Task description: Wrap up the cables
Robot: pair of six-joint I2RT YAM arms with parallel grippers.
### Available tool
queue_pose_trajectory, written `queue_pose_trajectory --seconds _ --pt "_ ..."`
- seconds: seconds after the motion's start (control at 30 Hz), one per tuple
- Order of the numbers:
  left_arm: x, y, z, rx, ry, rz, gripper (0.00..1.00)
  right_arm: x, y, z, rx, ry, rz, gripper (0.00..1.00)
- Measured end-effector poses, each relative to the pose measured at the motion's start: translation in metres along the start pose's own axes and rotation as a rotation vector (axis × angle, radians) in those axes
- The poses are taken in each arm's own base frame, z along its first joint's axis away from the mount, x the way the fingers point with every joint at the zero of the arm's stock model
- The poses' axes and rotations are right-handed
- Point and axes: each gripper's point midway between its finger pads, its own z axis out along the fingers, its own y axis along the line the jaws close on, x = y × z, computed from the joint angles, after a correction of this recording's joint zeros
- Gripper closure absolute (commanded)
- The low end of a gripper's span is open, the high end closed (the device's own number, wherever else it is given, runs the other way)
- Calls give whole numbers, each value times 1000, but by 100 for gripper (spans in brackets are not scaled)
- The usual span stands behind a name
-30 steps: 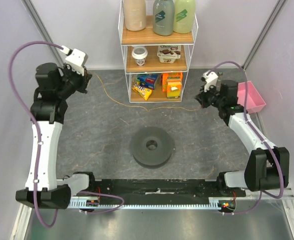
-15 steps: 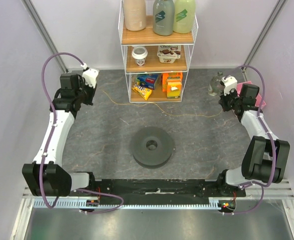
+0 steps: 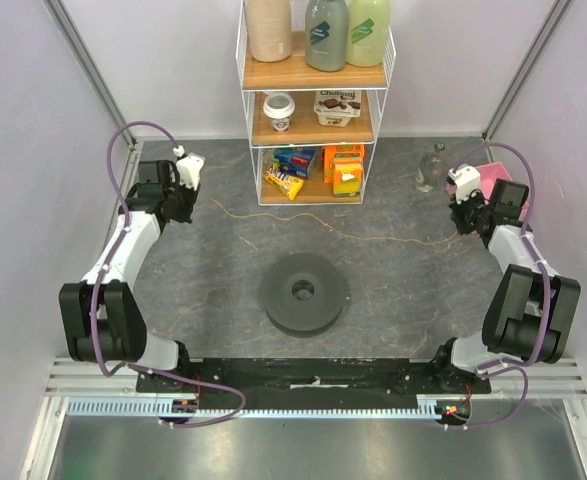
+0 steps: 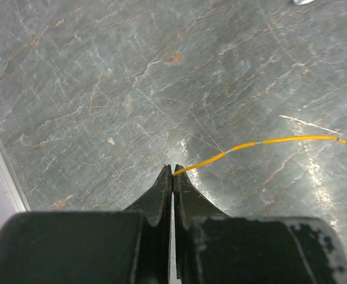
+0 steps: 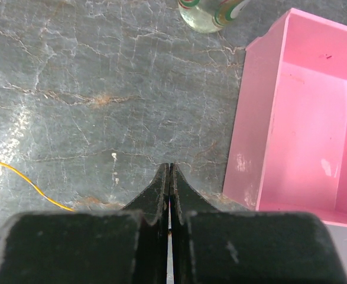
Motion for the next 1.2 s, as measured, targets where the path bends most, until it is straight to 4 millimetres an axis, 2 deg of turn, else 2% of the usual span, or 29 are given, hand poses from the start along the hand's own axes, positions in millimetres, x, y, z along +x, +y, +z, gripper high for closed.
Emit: queue_pose_trajectory --seconds 0.17,0.37,0.73,0.9,1.2 --pt "17 13 17 -14 39 -33 98 9 -9 -4 15 14 -30 100" --pt "35 15 34 -6 85 -54 98 21 -19 -9 32 37 -58 100" --pt "49 16 51 1 120 -66 98 34 -17 -8 17 66 -95 100" --pt "65 16 60 10 162 -81 99 40 -14 -7 8 78 -98 100" --pt "82 17 70 -4 219 -86 98 42 -15 -6 11 84 -107 100"
